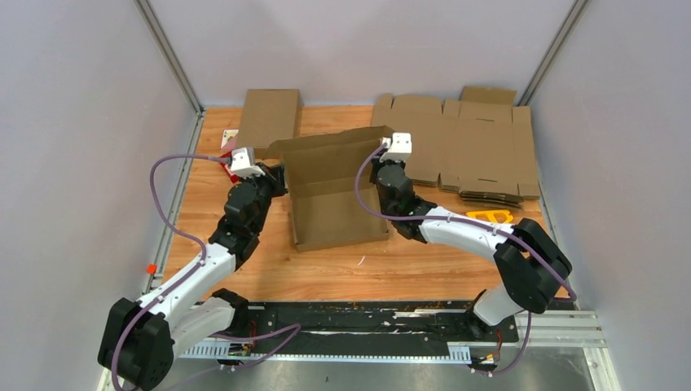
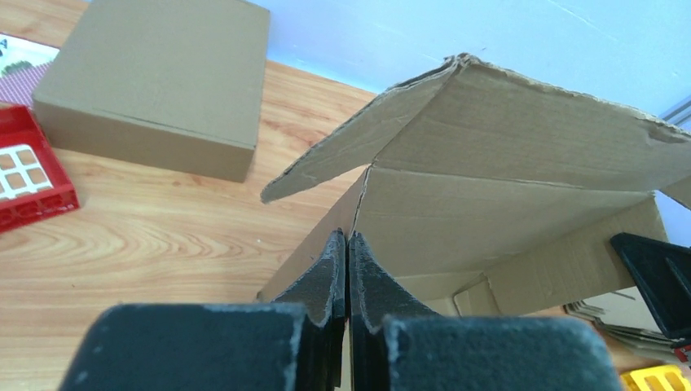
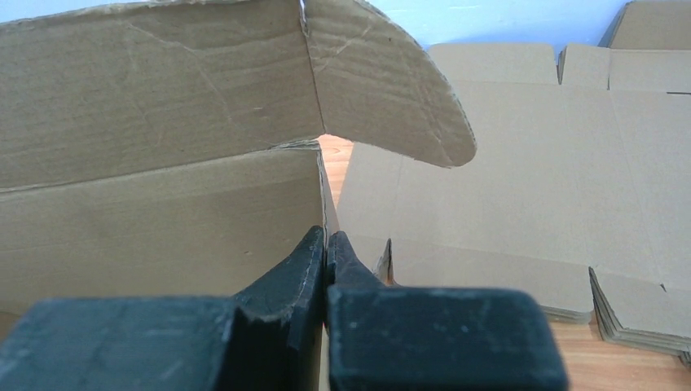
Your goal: Fold the paper box
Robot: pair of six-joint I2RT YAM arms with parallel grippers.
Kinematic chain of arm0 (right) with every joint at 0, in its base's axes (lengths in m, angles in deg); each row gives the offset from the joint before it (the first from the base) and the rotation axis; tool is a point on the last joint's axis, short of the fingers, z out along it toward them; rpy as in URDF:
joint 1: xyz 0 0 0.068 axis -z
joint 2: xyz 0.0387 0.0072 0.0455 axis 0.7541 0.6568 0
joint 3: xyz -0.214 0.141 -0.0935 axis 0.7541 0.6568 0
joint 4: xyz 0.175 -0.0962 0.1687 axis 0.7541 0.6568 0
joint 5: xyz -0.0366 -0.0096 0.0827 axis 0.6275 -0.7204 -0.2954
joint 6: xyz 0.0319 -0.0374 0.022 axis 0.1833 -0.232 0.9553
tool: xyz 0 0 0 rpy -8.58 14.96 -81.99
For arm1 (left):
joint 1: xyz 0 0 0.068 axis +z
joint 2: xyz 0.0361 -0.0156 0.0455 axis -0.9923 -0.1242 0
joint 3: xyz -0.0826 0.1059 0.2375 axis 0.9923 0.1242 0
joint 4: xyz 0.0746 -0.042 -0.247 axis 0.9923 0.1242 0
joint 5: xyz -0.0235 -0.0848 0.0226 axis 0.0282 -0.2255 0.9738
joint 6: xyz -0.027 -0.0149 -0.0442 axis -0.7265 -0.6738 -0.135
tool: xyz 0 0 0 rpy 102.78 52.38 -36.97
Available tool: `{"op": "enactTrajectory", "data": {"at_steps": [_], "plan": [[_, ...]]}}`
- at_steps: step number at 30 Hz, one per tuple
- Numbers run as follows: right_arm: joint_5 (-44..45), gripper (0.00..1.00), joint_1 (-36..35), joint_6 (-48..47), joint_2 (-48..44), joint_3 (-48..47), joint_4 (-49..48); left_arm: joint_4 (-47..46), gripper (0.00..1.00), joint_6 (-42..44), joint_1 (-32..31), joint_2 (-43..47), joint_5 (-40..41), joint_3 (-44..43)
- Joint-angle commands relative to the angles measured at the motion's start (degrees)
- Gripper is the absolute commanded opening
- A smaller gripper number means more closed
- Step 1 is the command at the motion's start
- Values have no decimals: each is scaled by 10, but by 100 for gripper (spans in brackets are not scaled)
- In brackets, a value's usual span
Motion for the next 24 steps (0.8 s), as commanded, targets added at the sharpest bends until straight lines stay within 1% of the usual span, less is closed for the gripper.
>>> {"op": "enactTrajectory", "data": {"at_steps": [1,6,9,14,16,17,18,19,20,21,23,24], "plan": [[-11,0,-9,12,-20,28,22,-36,1,-39,-19,4,-12,38],[-25,0,-9,31,-46,48,54,-44,1,-34,-28,19,-8,82],[-29,1,-9,37,-59,51,92,-37,2,-28,-29,33,-10,96],[-39,8,-9,30,-71,30,207,-1,3,-6,-29,69,-4,107],[-70,12,-8,26,-78,28,242,14,3,-1,-29,77,-13,107],[-94,17,-8,19,-85,30,253,22,3,-3,-29,82,-20,108],[-116,36,-8,13,-96,37,259,26,4,-5,-29,87,-30,110],[-136,53,-8,10,-110,44,263,29,4,-5,-29,91,-38,117],[-151,62,-8,9,-123,52,266,33,4,-5,-29,96,-44,121],[-166,69,-8,6,-141,62,268,36,4,-5,-29,100,-50,126],[-194,78,-8,2,-177,82,272,46,5,-6,-30,105,-58,133],[-206,84,-8,0,-196,91,272,52,6,-8,-30,106,-61,134]]}}
